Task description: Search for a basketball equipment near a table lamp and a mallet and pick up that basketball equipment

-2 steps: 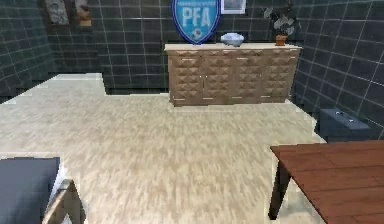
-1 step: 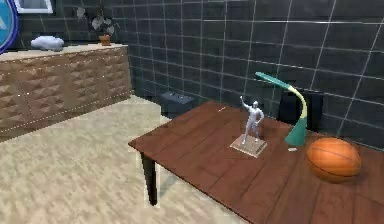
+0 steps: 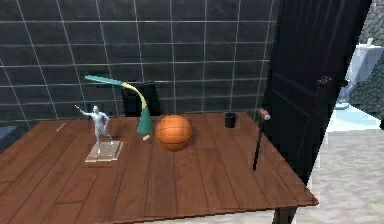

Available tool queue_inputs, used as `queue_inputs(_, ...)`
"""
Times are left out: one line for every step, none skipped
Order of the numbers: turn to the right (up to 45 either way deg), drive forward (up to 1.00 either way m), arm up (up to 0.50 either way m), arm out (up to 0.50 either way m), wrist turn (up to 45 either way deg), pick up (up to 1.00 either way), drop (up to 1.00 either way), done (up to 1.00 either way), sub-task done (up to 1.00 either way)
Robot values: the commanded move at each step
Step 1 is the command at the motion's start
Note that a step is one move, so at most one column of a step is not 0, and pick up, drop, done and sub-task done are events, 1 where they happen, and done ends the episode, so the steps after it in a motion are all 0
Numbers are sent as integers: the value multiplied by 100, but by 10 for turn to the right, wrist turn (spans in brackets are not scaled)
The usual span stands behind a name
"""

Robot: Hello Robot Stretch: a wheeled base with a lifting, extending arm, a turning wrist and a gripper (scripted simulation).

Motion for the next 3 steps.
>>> queue_inputs(180,0,0,0,0,0,0,0,0)
queue_inputs(0,45,0,0,0,0,0,0,0)
queue_inputs(-450,0,0,0,0,0,0,0,0)
